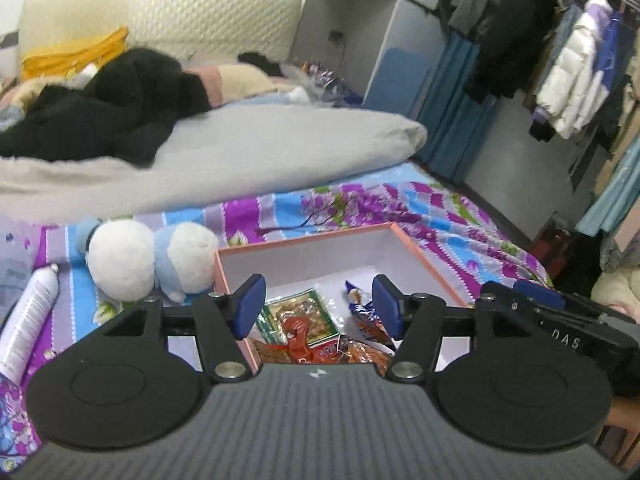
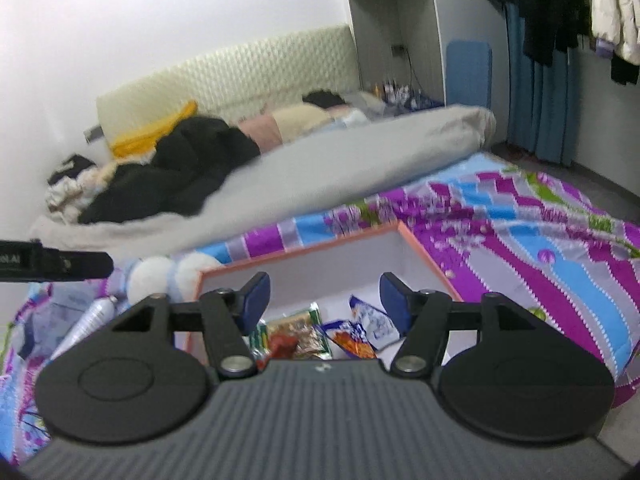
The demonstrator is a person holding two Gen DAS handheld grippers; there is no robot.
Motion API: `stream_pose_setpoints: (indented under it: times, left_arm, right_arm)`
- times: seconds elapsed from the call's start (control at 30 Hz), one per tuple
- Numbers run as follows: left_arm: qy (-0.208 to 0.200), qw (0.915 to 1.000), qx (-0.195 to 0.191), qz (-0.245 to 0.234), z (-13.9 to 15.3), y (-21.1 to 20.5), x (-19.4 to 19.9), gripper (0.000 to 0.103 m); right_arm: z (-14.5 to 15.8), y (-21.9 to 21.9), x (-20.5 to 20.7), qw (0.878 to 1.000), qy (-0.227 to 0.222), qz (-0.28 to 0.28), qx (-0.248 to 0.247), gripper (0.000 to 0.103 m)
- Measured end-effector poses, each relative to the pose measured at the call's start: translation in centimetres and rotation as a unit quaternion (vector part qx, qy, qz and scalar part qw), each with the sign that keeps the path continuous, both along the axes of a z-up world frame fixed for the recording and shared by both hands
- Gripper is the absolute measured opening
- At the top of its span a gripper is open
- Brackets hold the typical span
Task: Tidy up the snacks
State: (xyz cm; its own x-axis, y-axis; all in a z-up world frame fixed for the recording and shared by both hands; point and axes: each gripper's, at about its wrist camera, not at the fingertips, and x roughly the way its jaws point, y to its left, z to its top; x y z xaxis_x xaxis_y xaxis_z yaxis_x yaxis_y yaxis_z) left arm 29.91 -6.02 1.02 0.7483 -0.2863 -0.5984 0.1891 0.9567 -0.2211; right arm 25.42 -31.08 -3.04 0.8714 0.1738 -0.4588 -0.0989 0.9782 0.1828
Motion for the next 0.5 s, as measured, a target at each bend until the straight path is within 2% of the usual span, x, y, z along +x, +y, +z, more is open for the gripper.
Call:
stream_pose_setpoints:
  times: [0.27,0.5]
  left_arm:
    - [-0.041,0.9991,0.004,-0.01,2.9,-0.2,-5.9,0.065]
    - [-0.053,0.9984,0.003,-0.016,3.4,-0.3,-10.8,0.065]
  right_arm:
    - [2.6,-0.2,-4.4,0.999,-0.043,-0.001,0.008,0.063]
    - [2.8,0.4,-8.5,0.998,-0.058,0.003,-0.001,0.063]
